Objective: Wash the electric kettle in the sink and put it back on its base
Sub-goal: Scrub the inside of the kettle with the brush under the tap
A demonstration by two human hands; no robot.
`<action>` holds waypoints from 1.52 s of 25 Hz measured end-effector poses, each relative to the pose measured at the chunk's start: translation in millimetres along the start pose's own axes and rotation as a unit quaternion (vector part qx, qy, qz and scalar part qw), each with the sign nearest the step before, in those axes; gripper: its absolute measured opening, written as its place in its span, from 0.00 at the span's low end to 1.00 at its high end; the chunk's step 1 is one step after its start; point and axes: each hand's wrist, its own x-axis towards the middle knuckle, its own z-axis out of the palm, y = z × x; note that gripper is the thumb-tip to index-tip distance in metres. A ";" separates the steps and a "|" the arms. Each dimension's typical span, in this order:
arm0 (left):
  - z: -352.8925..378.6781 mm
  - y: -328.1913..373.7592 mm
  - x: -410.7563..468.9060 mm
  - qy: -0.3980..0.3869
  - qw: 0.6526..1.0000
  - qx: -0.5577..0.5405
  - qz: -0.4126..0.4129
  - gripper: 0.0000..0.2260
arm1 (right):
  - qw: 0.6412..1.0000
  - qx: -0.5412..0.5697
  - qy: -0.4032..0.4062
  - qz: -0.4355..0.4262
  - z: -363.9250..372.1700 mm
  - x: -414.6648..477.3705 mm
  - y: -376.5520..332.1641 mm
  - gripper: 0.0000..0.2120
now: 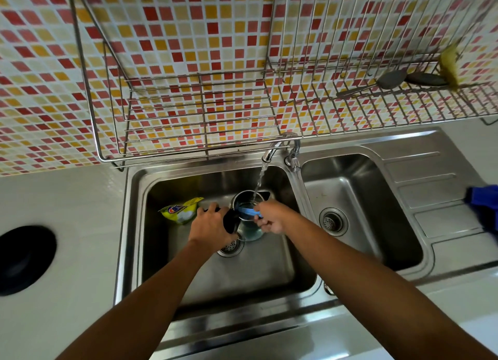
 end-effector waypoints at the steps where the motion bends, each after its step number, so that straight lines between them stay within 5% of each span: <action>1: -1.0 0.6 -0.1 -0.001 1.000 0.006 0.005 0.34 | 0.998 0.054 -0.033 0.003 -10.4 -5.6 0.3 0.07; 4: -0.6 0.6 -0.5 -0.003 1.000 -0.001 0.003 0.35 | 0.994 0.085 -0.074 0.009 -29.1 -18.5 -0.4 0.10; 10: 6.2 -1.6 4.0 -0.009 1.000 -0.005 -0.008 0.39 | 0.996 -0.090 0.019 -0.008 7.0 13.2 -1.6 0.08; 16: 7.4 -1.8 4.0 -0.009 1.000 -0.008 -0.012 0.38 | 0.993 -0.114 -0.002 0.010 -1.9 22.2 -6.2 0.09; 22: 1.5 -0.4 -0.7 -0.005 1.000 -0.010 -0.009 0.39 | 0.995 0.003 -0.097 0.007 -59.5 -21.0 -7.5 0.05; 31: -12.5 5.3 -7.4 0.007 1.000 0.018 0.011 0.29 | 0.955 0.297 0.025 -0.005 24.6 45.0 -1.8 0.17; 38: -16.1 6.3 -11.6 0.017 1.000 -0.023 0.003 0.30 | 0.908 0.416 -0.042 -0.016 18.2 -17.8 38.3 0.10</action>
